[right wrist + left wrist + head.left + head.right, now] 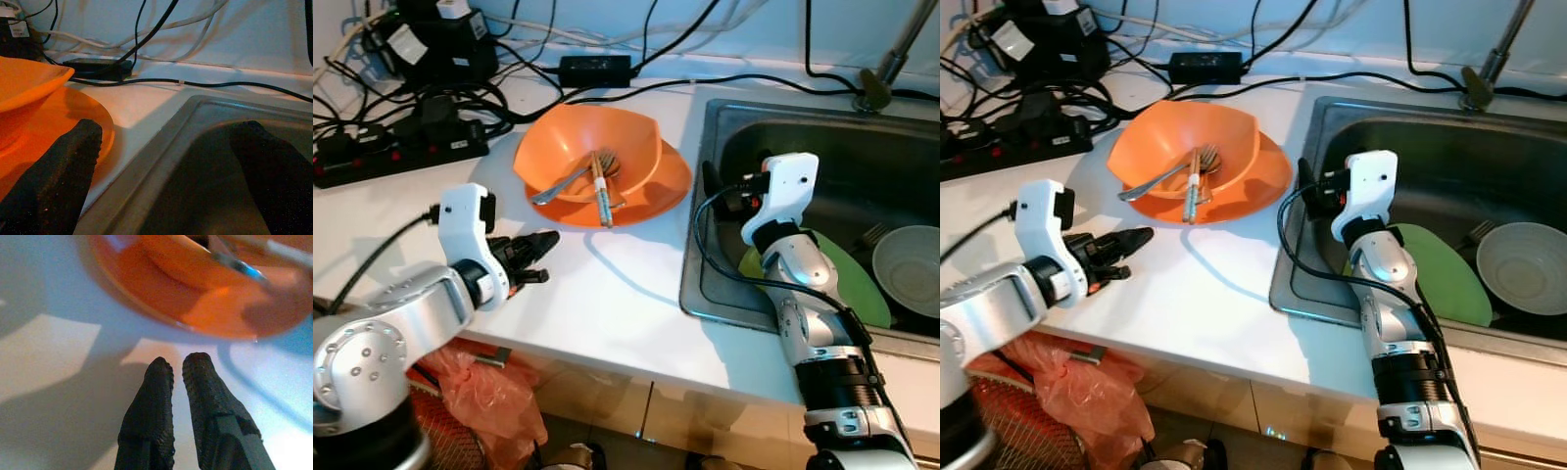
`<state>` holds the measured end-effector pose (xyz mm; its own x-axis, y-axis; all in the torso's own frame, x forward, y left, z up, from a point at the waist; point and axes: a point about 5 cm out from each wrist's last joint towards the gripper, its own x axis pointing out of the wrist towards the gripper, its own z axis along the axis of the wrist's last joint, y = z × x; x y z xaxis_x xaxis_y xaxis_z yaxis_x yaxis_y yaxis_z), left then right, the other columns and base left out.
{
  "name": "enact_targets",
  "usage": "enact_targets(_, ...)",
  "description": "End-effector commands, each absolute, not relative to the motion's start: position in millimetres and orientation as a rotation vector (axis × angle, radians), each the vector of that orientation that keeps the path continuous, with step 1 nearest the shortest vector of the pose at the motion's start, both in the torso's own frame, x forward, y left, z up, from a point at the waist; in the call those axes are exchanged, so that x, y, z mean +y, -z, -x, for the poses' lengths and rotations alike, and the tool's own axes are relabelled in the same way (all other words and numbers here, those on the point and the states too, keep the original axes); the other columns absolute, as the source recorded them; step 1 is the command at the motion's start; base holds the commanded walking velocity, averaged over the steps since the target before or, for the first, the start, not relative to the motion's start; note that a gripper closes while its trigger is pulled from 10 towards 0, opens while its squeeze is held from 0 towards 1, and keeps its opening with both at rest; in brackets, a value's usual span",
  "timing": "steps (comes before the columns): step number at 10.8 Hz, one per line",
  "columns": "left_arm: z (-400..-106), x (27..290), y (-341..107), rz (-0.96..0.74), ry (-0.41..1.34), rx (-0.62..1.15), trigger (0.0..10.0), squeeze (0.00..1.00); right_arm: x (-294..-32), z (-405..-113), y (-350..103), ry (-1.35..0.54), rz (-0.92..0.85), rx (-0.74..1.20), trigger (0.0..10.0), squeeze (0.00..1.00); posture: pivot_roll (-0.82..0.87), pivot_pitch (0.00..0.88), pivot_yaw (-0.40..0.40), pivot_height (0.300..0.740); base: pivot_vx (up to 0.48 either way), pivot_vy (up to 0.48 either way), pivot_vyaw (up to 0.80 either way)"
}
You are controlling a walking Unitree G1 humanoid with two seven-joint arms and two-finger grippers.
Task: Kitchen organization
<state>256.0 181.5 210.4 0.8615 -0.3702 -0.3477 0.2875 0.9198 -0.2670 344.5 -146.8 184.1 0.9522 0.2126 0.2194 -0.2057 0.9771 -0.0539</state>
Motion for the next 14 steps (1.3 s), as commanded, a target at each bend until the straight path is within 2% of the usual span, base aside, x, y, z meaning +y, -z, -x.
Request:
enact_targets(1,-252,179,-215,0.163,0.391,0.368,10.0,0.0,-145,-345,-186,-0.22,0.03,-0.237,10.0,0.0,0.17,0.154,0.07,0.74,0.0,0.0,0.0)
enact_targets(2,-250,178,-226,0.09,0.446,0.289,10.0,0.0,-145,-346,-184,-0.221,0.029,-0.232,10.0,0.0,0.18,0.149,0.065,0.74,0.0,0.0,0.0)
enact_targets(3,-254,179,-233,0.038,0.426,0.212,10.0,0.0,-144,-346,-183,-0.223,0.027,-0.231,10.0,0.0,0.18,0.149,0.065,0.74,0.0,0.0,0.0)
enact_targets(4,-250,166,-240,0.001,0.515,0.132,10.0,0.0,-143,-345,-183,-0.225,0.025,-0.232,10.0,0.0,0.17,0.149,0.063,0.74,0.0,0.0,0.0)
enact_targets(6,-240,149,-235,-0.053,0.654,0.116,10.0,0.0,-144,-345,-183,-0.223,0.025,-0.232,10.0,0.0,0.16,0.152,0.06,0.74,0.0,0.0,0.0)
enact_targets(9,-233,148,-241,-0.106,0.766,0.078,10.0,0.0,-142,-346,-183,-0.228,0.023,-0.234,10.0,0.0,0.17,0.144,0.059,0.74,0.0,0.0,0.0)
enact_targets(12,-226,134,-239,-0.143,0.877,0.059,10.0,0.0,-142,-346,-184,-0.23,0.021,-0.239,10.0,0.0,0.17,0.139,0.061,0.74,0.0,0.0,0.0)
enact_targets(14,-217,157,-251,-0.182,0.967,0.075,10.0,0.0,-142,-346,-184,-0.231,0.021,-0.239,10.0,0.0,0.17,0.138,0.062,0.74,0.0,0.0,0.0)
